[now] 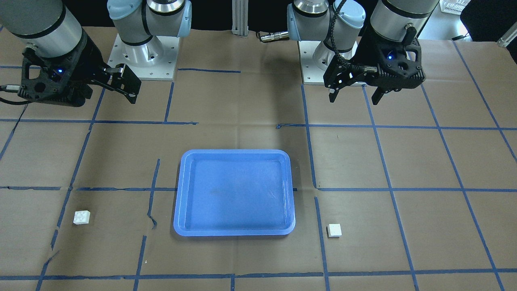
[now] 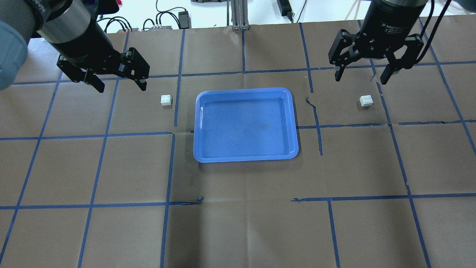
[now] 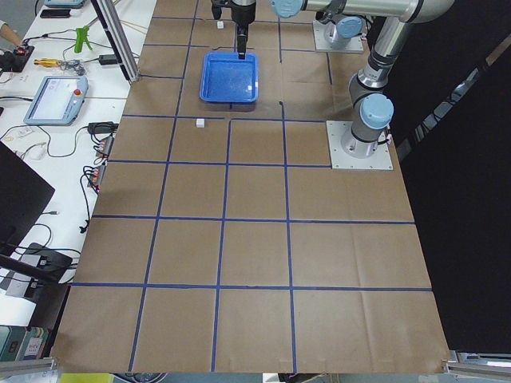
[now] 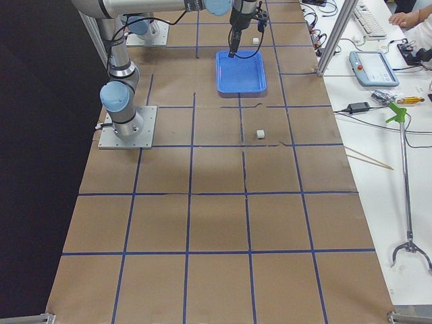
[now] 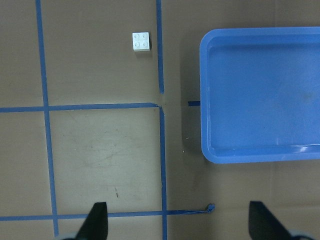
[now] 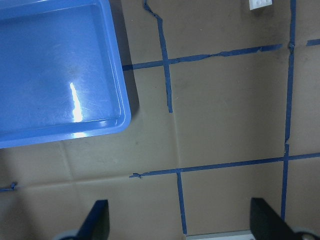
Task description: Assemble white blocks and place on blue tray
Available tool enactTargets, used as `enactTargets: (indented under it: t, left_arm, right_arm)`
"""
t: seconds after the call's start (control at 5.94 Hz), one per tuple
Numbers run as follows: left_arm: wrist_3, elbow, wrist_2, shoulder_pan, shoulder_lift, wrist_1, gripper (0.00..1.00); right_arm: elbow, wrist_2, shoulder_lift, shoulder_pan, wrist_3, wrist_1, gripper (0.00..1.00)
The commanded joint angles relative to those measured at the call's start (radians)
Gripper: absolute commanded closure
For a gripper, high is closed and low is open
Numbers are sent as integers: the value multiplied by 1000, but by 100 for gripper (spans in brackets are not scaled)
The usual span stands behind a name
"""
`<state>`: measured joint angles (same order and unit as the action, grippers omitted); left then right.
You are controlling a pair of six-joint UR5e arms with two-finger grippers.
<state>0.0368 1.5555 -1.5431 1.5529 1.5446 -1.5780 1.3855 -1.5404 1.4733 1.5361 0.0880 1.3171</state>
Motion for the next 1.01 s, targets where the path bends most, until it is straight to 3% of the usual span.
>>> enactTargets:
  t: [0.0, 0.17, 0.34, 0.51, 0.84]
  left_arm:
    - [3, 8, 11, -2, 2, 3, 1]
    - [5, 14, 2, -11, 14, -5, 1]
    - [12, 34, -3, -25, 82, -10, 1]
    - [26, 35, -2, -30, 160, 10, 1]
    - [72, -3, 0, -59, 309, 136, 1]
  right_arm:
    - [-14, -6, 2, -1, -17, -3, 0]
    - [-14, -7, 12, -10, -125, -4, 0]
    - [-14, -57, 12, -11, -448, 1, 0]
    - [-11, -87, 4, -34, -644, 8, 0]
    - [-3, -81, -17, -138, -1067, 77, 0]
